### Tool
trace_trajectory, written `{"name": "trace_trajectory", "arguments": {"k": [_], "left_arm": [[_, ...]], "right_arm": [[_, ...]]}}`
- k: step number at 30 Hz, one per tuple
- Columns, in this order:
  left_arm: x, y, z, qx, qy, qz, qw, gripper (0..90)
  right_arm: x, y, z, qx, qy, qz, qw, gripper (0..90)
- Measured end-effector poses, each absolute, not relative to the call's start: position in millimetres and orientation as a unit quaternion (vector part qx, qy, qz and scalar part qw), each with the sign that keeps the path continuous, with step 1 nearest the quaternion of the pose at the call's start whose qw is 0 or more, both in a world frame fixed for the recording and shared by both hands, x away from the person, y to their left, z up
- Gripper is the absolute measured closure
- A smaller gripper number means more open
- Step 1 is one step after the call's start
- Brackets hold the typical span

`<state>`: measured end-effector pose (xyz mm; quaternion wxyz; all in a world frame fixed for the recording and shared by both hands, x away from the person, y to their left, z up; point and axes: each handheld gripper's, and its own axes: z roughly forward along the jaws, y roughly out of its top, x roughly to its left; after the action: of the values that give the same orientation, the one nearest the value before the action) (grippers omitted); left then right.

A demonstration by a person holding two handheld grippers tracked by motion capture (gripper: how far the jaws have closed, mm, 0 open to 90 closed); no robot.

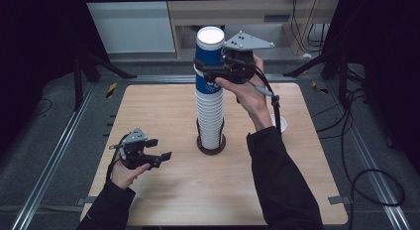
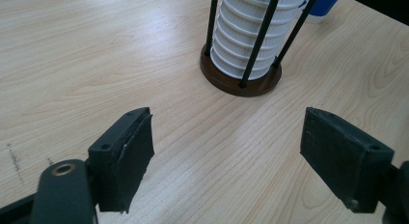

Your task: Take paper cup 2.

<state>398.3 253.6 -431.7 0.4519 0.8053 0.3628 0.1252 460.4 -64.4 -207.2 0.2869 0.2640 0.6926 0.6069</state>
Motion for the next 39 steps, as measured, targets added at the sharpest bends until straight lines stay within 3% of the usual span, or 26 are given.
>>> {"name": "trace_trajectory", "arguments": {"k": [17,27,39], "left_arm": [[397.0,254.7,-429.2,0.803,0.362,0.128,0.456,18.6],[395.0,251.8,-427.2,0.806,0.356,0.128,0.455,18.8],[393.3,249.2,-426.1,0.807,0.349,0.127,0.458,19.2]], "right_arm": [[438.5,-108.5,-202.9,0.268,0.681,0.608,0.308,21.5],[419.1,-149.3,-231.1,0.284,0.690,0.591,0.306,21.5],[408.3,-165.8,-271.2,0.292,0.707,0.579,0.282,21.5]]}}
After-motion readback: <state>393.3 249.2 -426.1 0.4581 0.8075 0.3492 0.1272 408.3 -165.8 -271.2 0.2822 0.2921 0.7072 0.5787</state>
